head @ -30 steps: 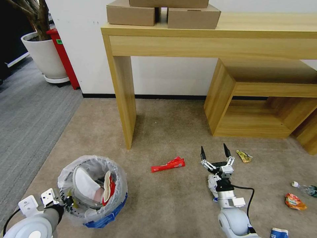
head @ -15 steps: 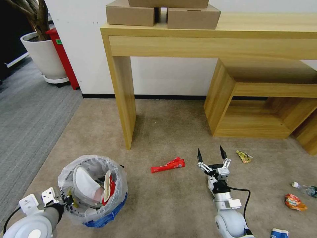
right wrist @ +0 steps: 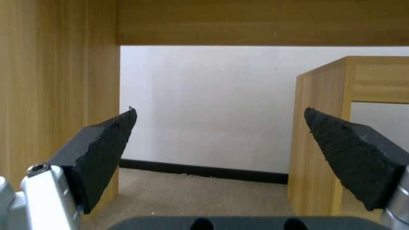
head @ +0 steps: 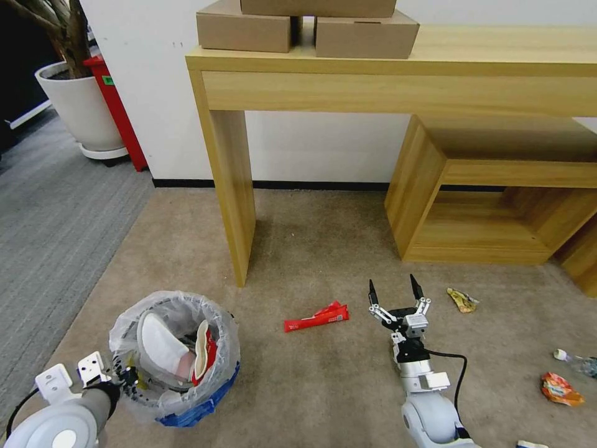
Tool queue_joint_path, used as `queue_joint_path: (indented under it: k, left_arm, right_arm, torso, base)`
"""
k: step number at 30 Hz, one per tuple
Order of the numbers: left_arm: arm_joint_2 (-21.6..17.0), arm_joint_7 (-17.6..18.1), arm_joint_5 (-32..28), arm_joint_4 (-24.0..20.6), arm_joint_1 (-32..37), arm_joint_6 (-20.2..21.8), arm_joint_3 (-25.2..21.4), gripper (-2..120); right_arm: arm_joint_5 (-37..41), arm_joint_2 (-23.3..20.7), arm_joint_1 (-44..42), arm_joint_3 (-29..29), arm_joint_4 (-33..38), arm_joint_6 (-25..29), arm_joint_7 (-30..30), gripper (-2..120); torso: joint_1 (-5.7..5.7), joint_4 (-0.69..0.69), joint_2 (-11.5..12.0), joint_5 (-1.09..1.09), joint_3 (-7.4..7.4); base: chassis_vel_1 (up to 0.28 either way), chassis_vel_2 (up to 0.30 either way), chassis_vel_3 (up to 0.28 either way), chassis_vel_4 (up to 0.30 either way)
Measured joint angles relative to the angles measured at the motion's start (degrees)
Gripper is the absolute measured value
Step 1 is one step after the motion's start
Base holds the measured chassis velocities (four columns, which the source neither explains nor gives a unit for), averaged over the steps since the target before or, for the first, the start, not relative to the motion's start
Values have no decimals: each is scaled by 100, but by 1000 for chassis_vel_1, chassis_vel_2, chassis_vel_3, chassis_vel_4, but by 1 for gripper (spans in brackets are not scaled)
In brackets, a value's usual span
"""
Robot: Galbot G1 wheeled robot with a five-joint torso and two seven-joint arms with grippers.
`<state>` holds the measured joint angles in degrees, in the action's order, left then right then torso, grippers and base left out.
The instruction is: Pick up the trash bin and place the garbage on the floor into it.
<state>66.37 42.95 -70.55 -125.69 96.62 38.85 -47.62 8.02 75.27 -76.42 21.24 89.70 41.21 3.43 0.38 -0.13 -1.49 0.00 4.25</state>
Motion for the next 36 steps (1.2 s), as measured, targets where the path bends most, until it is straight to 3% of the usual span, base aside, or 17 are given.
queue_joint_path:
  k: [9, 21, 25, 27, 29, 31, 33, 34, 36]
  left_arm:
    - [-31, -3, -37, 13, -24, 0, -12, 0]
    - [-44, 8, -97, -15, -14, 0, -70, 0]
    - [-31, -10, -83, -26, -16, 0, -70, 0]
    - [-30, -39, -66, -58, -22, 0, -79, 0]
    - [-30, -13, -154, -134, -14, 8, -96, 0]
    - [-30, 28, -287, -197, -4, 32, -97, 0]
    - [-36, 157, -608, -288, -16, 59, -97, 0]
    - [-36, 157, -608, -288, -16, 59, -97, 0]
    - [-62, 252, -765, -321, -35, 73, -98, 0]
  right_arm:
    - [8, -148, 209, 19, 49, -101, 305, 100]
    - [256, -724, 545, -83, 358, -950, 719, 100]
    - [368, -1014, 786, -214, 322, -1395, 718, 100]
    - [559, -1404, 1137, -442, 273, -1936, 670, 100]
    - [1038, -1794, 1405, -698, 279, -2509, 421, 100]
    - [1400, -1953, 1538, -848, 249, -2733, 178, 100]
    - [2072, -2216, 1846, -1169, -42, -2903, -708, 100]
    - [2072, -2216, 1846, -1169, -42, -2903, -708, 100]
    - [2396, -2397, 2228, -1537, -461, -2913, -1532, 100]
  torso:
    - [0, 0, 0, 1, 0]
    - [0, 0, 0, 1, 0]
    - [0, -1, 0, 2, 0]
    - [0, 0, 0, 0, 0]
    - [0, 0, 0, 0, 0]
    - [0, 0, 0, -1, 0]
    - [0, -2, 0, 2, 1]
    - [0, -2, 0, 2, 1]
    - [0, -1, 0, 0, 1]
  base:
    - [-15, 16, 18, -19]
    - [0, 0, 0, 0]
    - [0, 0, 0, 0]
    - [0, 0, 0, 0]
    - [0, 0, 0, 0]
    - [0, 0, 0, 0]
    - [0, 0, 0, 0]
    - [0, 0, 0, 0]
    - [0, 0, 0, 0]
